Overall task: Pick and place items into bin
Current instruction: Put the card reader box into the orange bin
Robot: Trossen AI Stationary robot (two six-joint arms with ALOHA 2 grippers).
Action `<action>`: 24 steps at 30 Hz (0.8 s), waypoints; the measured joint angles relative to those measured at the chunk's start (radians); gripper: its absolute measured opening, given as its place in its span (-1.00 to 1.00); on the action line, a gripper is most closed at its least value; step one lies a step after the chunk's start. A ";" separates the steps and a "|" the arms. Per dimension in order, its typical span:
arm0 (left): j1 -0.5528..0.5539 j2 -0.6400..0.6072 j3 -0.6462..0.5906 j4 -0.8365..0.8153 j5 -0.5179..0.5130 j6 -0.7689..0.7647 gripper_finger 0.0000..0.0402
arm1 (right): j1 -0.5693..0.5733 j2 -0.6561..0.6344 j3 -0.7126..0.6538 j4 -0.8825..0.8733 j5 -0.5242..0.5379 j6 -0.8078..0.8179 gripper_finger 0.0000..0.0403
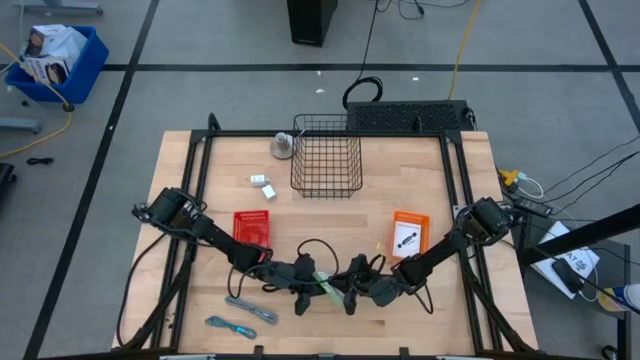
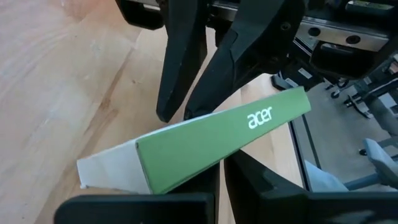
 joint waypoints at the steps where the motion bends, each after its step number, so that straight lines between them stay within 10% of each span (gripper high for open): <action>1: 0.000 0.000 0.001 0.000 0.000 0.000 -0.85 | 0.000 0.000 0.000 0.000 0.000 0.015 -0.77; 24: -0.014 -0.004 0.005 0.015 0.008 0.007 -0.85 | 0.000 0.002 -0.053 0.079 -0.006 0.007 -0.77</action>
